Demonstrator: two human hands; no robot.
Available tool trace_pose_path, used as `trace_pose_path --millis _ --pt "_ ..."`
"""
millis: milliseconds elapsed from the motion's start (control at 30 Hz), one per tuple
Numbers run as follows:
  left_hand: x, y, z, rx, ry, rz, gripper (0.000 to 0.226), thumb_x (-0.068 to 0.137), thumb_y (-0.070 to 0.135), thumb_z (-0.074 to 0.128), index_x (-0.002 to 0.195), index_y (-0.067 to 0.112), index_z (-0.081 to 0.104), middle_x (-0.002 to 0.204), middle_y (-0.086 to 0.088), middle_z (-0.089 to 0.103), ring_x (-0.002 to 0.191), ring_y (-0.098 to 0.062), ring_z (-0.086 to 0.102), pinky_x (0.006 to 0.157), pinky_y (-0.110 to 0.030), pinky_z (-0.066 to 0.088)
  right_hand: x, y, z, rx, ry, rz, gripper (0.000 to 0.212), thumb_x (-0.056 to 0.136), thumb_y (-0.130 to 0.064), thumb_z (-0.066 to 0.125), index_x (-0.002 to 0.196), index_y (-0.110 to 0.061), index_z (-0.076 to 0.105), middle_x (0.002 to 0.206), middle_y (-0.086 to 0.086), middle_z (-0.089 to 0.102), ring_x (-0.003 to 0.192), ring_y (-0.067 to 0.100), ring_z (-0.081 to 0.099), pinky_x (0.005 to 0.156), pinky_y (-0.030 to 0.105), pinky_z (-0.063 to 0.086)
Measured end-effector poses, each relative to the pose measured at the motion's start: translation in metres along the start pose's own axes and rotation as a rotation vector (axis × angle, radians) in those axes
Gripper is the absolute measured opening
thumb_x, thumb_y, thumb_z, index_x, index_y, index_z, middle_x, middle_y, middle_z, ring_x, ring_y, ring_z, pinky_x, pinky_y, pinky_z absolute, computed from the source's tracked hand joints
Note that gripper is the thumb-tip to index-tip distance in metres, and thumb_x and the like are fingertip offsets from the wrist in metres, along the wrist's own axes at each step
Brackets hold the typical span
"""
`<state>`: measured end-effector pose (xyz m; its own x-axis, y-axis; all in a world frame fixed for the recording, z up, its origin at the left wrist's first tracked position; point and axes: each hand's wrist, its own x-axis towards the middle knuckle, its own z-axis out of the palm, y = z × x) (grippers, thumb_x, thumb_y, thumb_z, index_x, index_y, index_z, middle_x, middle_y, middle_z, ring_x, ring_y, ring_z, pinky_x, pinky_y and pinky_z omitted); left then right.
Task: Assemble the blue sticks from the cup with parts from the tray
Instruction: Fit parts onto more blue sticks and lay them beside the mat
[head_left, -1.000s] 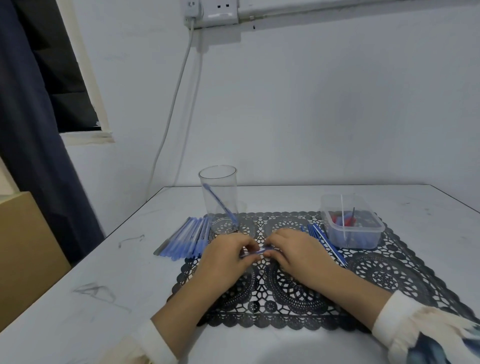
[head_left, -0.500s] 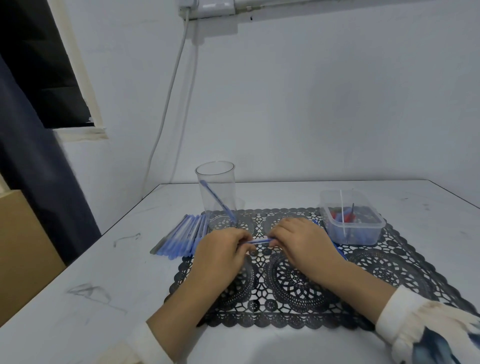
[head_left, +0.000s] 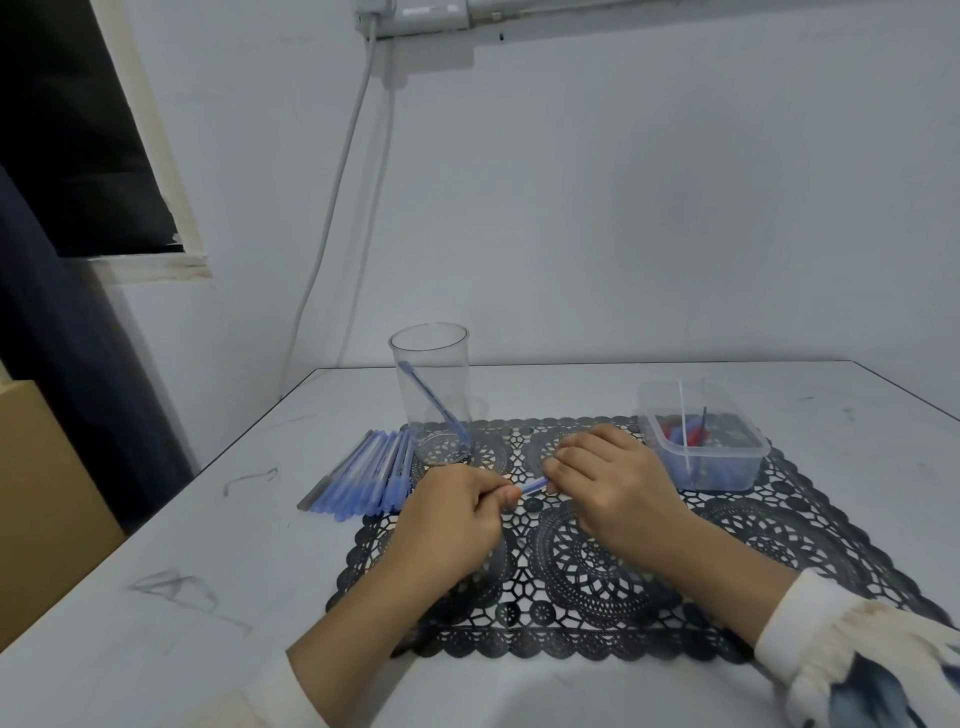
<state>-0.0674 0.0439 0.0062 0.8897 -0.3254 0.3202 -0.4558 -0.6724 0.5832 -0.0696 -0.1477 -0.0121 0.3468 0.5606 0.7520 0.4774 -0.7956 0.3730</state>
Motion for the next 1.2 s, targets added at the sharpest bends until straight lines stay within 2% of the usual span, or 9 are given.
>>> trace_pose_path --millis 100,233,333,467,567,667,733,900,1200 --pt "-0.001 0.001 -0.001 -0.004 0.003 -0.02 0.019 0.091 0.034 0.055 0.096 0.027 0.072 0.055 0.004 0.061 0.04 -0.004 0.038 0.048 -0.021 0.036 0.001 0.0 -0.001 0.022 -0.012 0.026 0.013 0.072 -0.004 0.072 0.085 -0.009 0.07 0.083 0.003 0.069 0.083 0.02 0.064 0.079 0.032 0.047" --pt "-0.001 0.004 -0.005 0.156 0.02 0.028 0.023 0.092 0.039 0.05 0.104 0.031 0.069 0.066 0.005 0.066 0.048 -0.005 0.045 0.055 -0.027 0.046 0.003 -0.003 0.001 0.109 -0.066 0.105 0.021 0.084 -0.016 0.052 0.087 -0.008 0.072 0.085 0.002 0.07 0.081 0.019 0.064 0.074 0.031 0.053" --pt "-0.002 0.006 -0.006 0.23 0.02 0.058 0.025 0.093 0.041 0.049 0.108 0.033 0.067 0.072 0.007 0.068 0.059 -0.007 0.055 0.062 -0.027 0.052 0.004 -0.005 -0.001 0.223 -0.087 0.165 0.023 0.086 -0.019 0.05 0.085 -0.008 0.07 0.083 0.001 0.068 0.076 0.017 0.062 0.068 0.03 0.053" --pt "-0.003 0.006 -0.006 0.256 0.009 0.112 0.026 0.092 0.04 0.05 0.109 0.031 0.067 0.079 0.009 0.07 0.068 -0.005 0.06 0.07 -0.027 0.054 0.005 -0.008 -0.005 0.27 -0.099 0.219 0.006 0.08 -0.016 0.063 0.079 -0.01 0.065 0.079 -0.001 0.063 0.072 0.014 0.056 0.067 0.02 0.046" --pt "-0.003 0.007 -0.005 0.272 0.002 0.162 0.025 0.092 0.039 0.049 0.107 0.03 0.068 0.079 0.008 0.07 0.069 -0.006 0.06 0.071 -0.026 0.052 0.006 -0.01 -0.006 0.277 -0.128 0.265 0.012 0.073 -0.007 0.069 0.084 -0.01 0.065 0.081 0.0 0.062 0.073 0.014 0.056 0.067 0.015 0.039" --pt "-0.004 0.007 -0.006 0.285 0.008 0.188 0.025 0.093 0.039 0.048 0.106 0.03 0.068 0.078 0.008 0.069 0.068 -0.006 0.059 0.068 -0.025 0.05 0.007 -0.011 -0.007 0.256 -0.163 0.286 0.028 0.08 -0.02 0.046 0.093 -0.012 0.069 0.085 -0.001 0.062 0.074 0.013 0.059 0.065 0.019 0.047" --pt "-0.004 0.007 -0.007 0.297 0.014 0.206 0.026 0.093 0.039 0.048 0.105 0.03 0.068 0.075 0.008 0.068 0.067 -0.006 0.057 0.067 -0.025 0.05 0.007 -0.011 -0.006 0.26 -0.21 0.303 0.035 0.079 -0.026 0.041 0.091 -0.013 0.07 0.085 -0.002 0.062 0.073 0.013 0.06 0.063 0.023 0.052" --pt "-0.003 0.005 -0.007 0.285 0.031 0.176 0.025 0.092 0.039 0.049 0.105 0.03 0.068 0.08 0.008 0.07 0.071 -0.006 0.061 0.07 -0.029 0.052 0.005 -0.011 -0.003 0.281 -0.286 0.309 0.036 0.083 -0.035 0.044 0.094 -0.014 0.07 0.088 -0.003 0.065 0.079 0.013 0.062 0.07 0.03 0.054" --pt "0.002 0.0 -0.009 0.31 0.01 0.121 0.026 0.092 0.042 0.048 0.109 0.033 0.066 0.086 0.012 0.07 0.075 -0.004 0.06 0.074 -0.026 0.051 0.003 -0.008 0.0 0.308 -0.172 0.241 0.032 0.088 -0.028 0.048 0.097 -0.01 0.072 0.083 0.001 0.068 0.073 0.018 0.063 0.068 0.032 0.054"
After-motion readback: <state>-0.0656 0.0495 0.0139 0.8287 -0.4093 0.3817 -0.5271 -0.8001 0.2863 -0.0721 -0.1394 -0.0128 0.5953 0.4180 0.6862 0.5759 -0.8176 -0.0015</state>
